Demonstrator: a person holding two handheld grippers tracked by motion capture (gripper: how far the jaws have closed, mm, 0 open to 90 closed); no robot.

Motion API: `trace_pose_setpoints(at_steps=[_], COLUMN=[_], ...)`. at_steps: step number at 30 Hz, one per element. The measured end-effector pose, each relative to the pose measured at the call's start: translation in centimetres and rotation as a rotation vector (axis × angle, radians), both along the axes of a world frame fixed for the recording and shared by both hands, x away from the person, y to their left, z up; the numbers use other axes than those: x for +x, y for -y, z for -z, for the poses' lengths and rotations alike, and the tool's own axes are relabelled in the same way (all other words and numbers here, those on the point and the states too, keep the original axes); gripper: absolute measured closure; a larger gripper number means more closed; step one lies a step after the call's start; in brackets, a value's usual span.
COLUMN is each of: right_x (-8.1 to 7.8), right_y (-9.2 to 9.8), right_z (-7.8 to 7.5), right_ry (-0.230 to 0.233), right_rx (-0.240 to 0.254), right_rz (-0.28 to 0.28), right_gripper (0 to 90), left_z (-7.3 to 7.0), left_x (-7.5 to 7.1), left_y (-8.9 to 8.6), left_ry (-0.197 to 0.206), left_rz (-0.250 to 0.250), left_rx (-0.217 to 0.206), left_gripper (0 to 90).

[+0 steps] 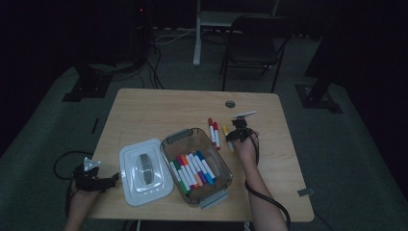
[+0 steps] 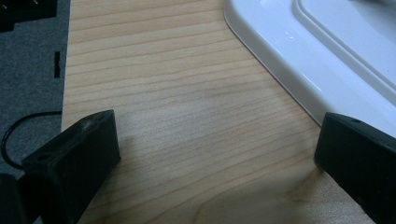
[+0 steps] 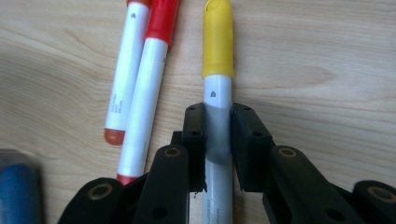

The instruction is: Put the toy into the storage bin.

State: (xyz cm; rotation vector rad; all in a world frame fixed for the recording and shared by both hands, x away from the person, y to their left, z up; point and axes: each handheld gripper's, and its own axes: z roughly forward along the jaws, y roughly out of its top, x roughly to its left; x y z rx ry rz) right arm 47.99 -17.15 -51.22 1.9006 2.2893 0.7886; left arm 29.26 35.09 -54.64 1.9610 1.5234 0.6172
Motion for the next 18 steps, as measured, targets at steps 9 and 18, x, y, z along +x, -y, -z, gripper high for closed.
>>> trace_pose_setpoints(at_steps=[9, 18], right_x=[-1.8, -4.5], right_y=[3.0, 3.7], right_z=[-2.5, -6.0], right_ry=[0.062, 0.142], right_rx=[0.077, 0.146], right_rz=[0.026, -0.011], right_gripper=[76.8, 76.8], left_z=[0.0, 0.0], left_x=[0.0, 0.0], left_y=[0.0, 0.0], left_ry=[0.000, 0.000], left_rz=[0.000, 0.000], left_rx=[0.000, 0.000], left_gripper=[0.5, 0.5])
